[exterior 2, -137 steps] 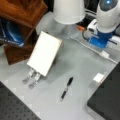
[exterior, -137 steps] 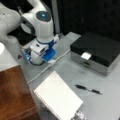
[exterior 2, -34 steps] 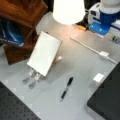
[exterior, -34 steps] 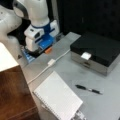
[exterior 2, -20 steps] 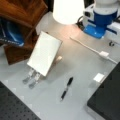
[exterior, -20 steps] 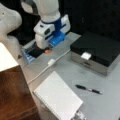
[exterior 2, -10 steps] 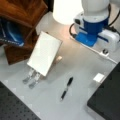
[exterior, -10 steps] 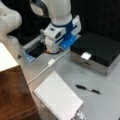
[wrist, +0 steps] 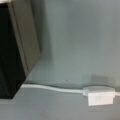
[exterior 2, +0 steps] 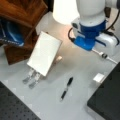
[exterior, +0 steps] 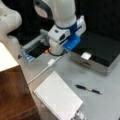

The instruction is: Turn on the lamps. Open the box. Pick up the pen. Put it in the box.

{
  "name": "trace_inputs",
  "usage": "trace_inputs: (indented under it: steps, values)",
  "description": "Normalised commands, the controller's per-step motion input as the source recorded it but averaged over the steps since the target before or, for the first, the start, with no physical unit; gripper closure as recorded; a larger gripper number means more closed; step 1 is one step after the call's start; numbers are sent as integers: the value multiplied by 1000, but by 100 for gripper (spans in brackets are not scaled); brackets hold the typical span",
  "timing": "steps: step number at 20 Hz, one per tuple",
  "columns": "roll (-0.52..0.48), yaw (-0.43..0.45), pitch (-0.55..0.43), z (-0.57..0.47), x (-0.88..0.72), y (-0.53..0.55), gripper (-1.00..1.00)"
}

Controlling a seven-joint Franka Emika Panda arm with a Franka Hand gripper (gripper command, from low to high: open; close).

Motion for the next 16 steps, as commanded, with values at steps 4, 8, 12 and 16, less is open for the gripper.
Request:
trace_inputs:
  steps: [4,8,12,16]
  values:
    - [386,-29,215,83,336,108,-100]
    - [481,190,136,-42,289,-108,-100]
    - [417,215,109,-148,265,-214,-100]
    - [403,136,102,-132,264,-114,-100]
